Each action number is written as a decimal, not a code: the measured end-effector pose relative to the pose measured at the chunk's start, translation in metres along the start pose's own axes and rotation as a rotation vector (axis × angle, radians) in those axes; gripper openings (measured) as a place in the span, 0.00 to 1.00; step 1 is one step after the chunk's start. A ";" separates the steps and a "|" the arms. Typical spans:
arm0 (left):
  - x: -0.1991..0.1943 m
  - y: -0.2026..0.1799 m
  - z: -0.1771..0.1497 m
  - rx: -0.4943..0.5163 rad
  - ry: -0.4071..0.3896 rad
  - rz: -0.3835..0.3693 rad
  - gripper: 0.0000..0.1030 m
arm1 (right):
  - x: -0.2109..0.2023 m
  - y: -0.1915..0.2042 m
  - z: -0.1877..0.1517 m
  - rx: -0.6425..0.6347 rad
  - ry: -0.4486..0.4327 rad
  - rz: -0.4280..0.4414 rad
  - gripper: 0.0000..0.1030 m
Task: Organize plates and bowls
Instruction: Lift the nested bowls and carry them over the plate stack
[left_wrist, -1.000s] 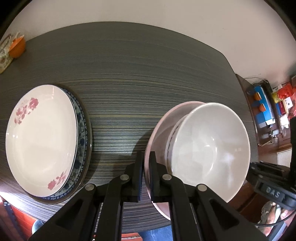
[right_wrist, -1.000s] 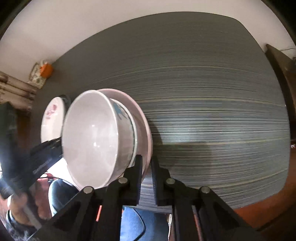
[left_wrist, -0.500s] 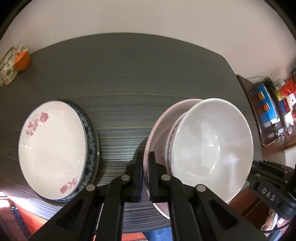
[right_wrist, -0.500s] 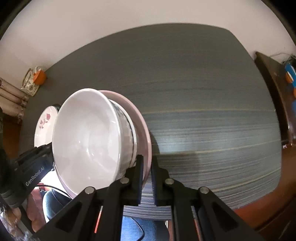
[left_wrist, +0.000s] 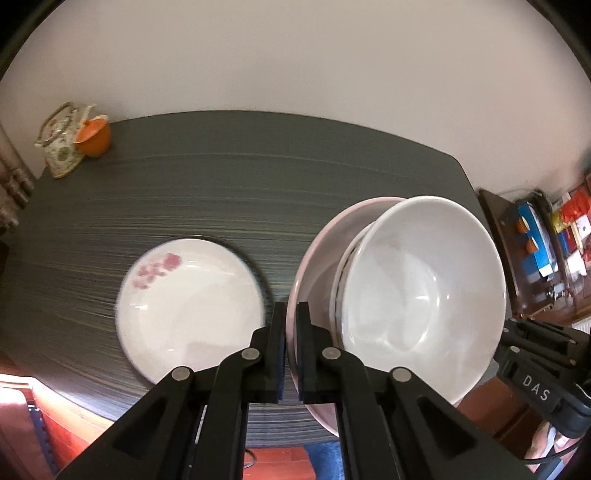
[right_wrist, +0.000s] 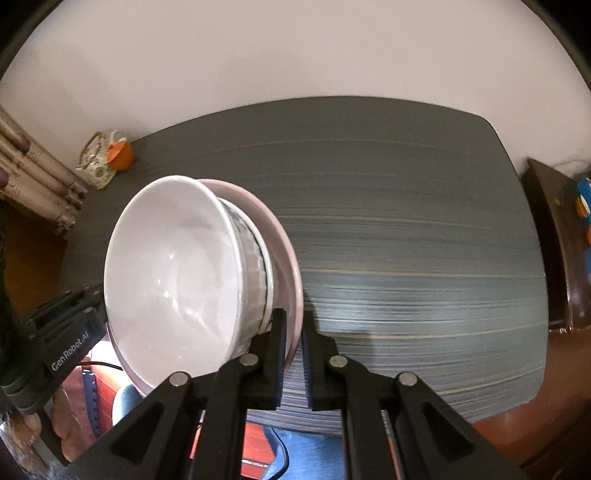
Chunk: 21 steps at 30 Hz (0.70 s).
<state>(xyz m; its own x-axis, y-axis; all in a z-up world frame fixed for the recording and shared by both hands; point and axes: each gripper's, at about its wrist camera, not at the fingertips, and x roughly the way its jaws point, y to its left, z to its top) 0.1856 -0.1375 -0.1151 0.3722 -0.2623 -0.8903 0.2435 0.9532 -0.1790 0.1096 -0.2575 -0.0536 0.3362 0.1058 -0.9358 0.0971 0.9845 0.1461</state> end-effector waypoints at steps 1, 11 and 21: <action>-0.003 0.005 0.001 -0.006 0.000 0.002 0.02 | -0.001 0.006 0.001 -0.007 0.000 0.003 0.08; -0.037 0.086 0.005 -0.091 -0.024 0.066 0.02 | 0.015 0.101 0.011 -0.093 0.028 0.051 0.08; -0.025 0.144 0.001 -0.153 0.012 0.075 0.01 | 0.048 0.143 0.011 -0.138 0.078 0.053 0.08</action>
<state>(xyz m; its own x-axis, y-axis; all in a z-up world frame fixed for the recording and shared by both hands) 0.2128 0.0062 -0.1185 0.3733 -0.1888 -0.9083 0.0762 0.9820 -0.1728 0.1501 -0.1129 -0.0739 0.2634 0.1629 -0.9508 -0.0504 0.9866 0.1550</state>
